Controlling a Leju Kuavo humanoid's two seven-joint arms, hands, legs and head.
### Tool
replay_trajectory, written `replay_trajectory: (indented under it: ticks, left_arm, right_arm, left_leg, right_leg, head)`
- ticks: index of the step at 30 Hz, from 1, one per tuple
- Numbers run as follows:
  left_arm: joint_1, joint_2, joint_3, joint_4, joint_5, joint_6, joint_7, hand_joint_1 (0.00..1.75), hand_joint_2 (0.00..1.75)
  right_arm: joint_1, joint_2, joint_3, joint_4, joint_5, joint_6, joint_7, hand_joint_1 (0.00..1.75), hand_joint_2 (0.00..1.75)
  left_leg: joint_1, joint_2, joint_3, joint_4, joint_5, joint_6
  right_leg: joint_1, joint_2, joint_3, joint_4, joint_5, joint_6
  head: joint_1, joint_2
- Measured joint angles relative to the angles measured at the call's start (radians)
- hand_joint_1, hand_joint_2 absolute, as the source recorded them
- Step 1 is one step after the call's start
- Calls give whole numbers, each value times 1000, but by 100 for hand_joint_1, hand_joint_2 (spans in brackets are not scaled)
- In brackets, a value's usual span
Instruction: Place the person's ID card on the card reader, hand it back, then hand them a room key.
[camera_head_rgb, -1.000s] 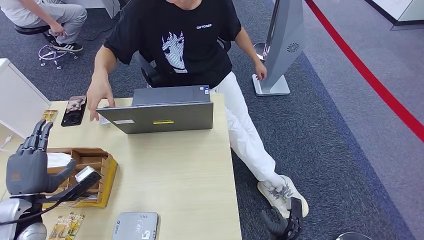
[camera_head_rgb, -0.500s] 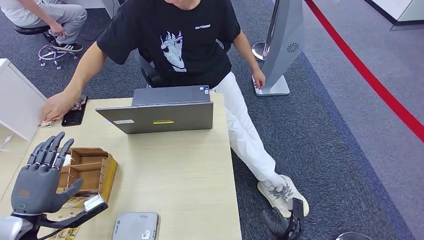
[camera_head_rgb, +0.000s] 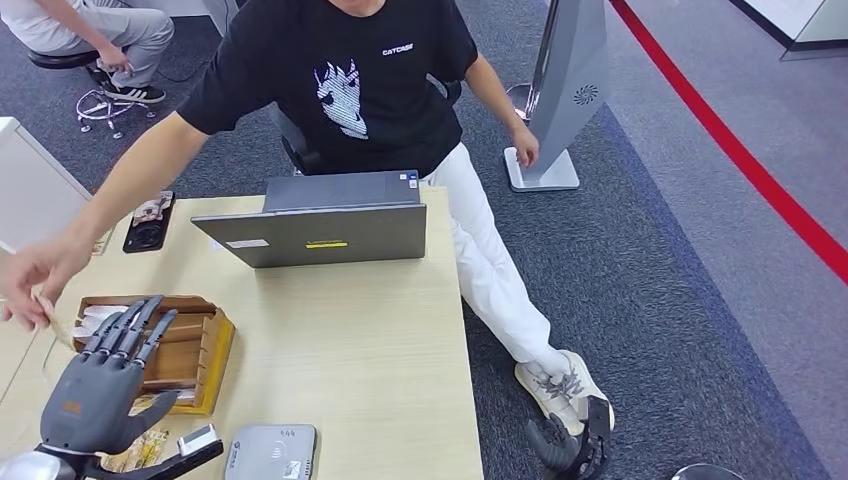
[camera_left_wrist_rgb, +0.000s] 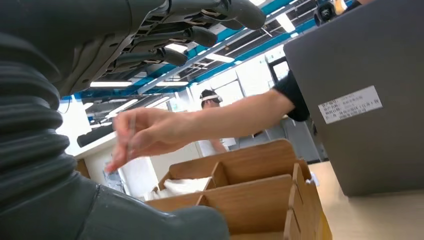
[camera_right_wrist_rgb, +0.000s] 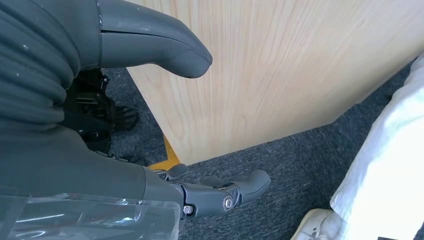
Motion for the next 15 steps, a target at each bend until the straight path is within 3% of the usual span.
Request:
replay_trajectory:
  ticks: [15]
  left_arm:
    - [65, 23, -128, 2, 38, 35, 138, 0, 175]
  right_arm:
    - [5, 0, -21, -29, 34, 0, 11, 0, 175]
  left_leg:
    - [0, 0, 0, 0, 0, 0]
  right_leg:
    - [0, 0, 0, 0, 0, 0]
  head:
    - [0, 0]
